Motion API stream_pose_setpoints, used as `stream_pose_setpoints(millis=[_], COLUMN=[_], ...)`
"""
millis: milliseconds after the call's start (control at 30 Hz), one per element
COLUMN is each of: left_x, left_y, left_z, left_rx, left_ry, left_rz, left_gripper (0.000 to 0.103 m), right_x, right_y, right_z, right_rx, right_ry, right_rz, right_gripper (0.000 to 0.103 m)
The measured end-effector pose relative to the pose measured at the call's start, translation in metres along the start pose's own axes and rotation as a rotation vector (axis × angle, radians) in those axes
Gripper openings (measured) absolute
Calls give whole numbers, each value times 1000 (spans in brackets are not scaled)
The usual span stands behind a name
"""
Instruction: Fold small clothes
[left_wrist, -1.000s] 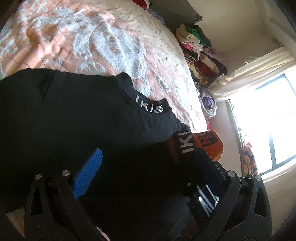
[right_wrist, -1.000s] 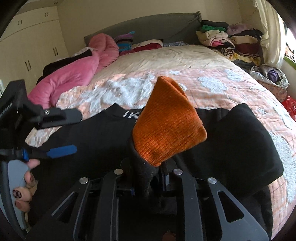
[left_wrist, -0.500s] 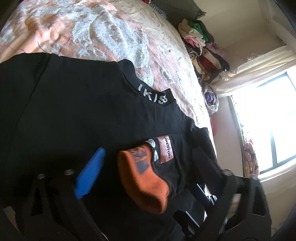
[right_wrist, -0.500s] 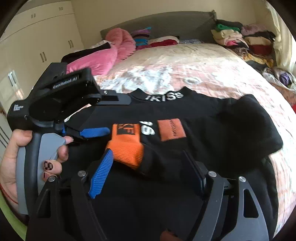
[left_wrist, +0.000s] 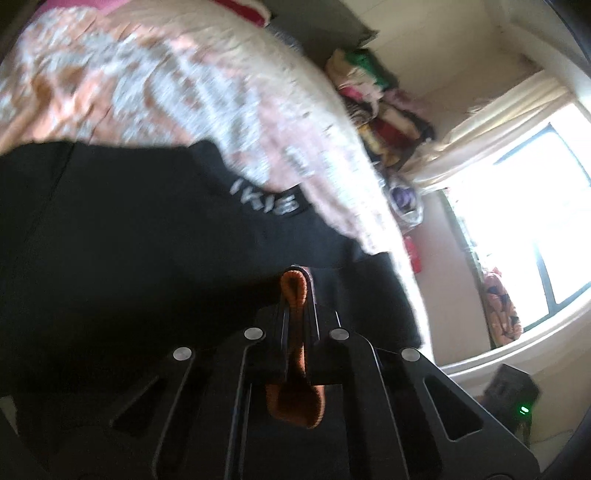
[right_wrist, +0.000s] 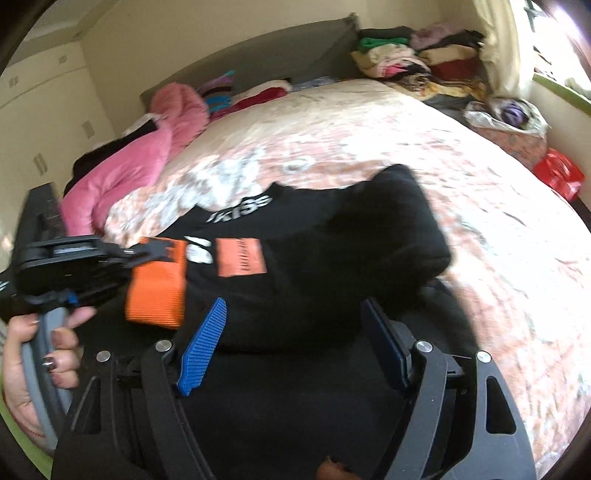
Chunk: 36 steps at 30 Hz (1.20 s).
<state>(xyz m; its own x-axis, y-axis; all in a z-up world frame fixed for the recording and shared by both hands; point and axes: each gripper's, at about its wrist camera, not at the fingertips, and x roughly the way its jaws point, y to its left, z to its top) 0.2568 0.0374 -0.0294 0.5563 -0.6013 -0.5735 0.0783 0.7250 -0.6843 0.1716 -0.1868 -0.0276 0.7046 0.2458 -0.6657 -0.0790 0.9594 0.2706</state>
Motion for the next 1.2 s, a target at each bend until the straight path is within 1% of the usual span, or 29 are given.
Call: stream_pose_setpoints(millis=[100, 200, 333, 433, 733, 867, 933, 1000, 1100, 1200], left_x=[-21, -35, -51, -57, -57, -60, -63, -67, -72, -71], left_y=[-16, -24, -20, -8, 13, 18, 18, 17, 16, 11], left_z=[3, 5, 5, 7, 8, 8, 8, 8, 7, 4], left_rx=[47, 72, 98, 72, 58, 45, 47, 58, 66, 104], left_ry=[-56, -93, -128, -122, -106, -121, -133, -149, -162, -158], left_rz=[-21, -17, 52, 66, 170, 191, 207, 230, 222, 253], left_gripper=[1, 1, 1, 1, 1, 1, 3, 3, 3, 3], right_x=[-8, -15, -17, -16, -5, 1, 3, 6, 14, 22], right_y=[-12, -21, -25, -28, -26, -24, -21, -18, -12, -5], right_z=[3, 6, 7, 6, 9, 13, 16, 17, 21, 24], right_rx=[30, 52, 51, 50, 34, 16, 6, -8, -37, -71], right_ry=[-22, -41, -45, -46, -35, -24, -23, -19, 0, 17], right_rz=[-21, -39, -115, -152, -174, -176, -175, -171, -159, -152], right_gripper=[74, 74, 74, 74, 74, 74, 74, 74, 74, 74])
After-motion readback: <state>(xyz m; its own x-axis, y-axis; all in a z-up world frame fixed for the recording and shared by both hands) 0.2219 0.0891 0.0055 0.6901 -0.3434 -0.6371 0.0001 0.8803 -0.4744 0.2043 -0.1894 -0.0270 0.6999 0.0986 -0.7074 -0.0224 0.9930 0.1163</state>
